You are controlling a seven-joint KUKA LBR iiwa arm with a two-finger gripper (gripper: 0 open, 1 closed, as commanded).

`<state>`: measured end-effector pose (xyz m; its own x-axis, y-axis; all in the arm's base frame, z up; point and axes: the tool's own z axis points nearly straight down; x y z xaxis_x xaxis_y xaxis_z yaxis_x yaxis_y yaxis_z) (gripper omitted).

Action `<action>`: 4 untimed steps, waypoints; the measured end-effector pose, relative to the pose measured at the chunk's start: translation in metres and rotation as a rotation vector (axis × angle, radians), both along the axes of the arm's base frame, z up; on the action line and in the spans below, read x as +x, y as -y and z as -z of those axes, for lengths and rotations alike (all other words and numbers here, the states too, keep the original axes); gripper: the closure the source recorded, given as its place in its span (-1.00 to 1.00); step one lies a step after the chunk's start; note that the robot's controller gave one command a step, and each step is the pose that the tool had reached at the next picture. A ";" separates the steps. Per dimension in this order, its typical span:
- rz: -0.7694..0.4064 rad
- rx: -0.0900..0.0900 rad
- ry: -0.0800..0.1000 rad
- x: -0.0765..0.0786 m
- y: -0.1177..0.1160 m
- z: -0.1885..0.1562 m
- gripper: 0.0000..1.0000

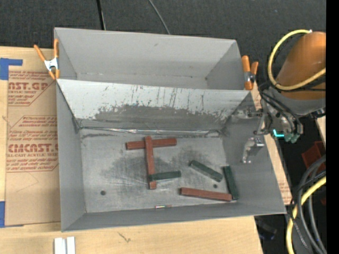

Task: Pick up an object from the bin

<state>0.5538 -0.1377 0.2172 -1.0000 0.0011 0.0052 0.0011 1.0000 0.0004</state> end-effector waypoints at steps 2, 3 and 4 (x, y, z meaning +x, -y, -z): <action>0.113 -0.001 0.010 -0.007 -0.015 0.069 -1.00; 0.136 0.000 0.004 -0.008 -0.037 0.075 -1.00; 0.256 0.000 0.006 -0.007 -0.042 0.077 -1.00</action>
Offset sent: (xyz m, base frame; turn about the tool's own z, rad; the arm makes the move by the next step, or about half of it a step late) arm -0.0165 0.0301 -0.1472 0.2305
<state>0.5467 -0.0957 0.1405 -0.9672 0.2542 -0.0012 0.2542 0.9672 0.0009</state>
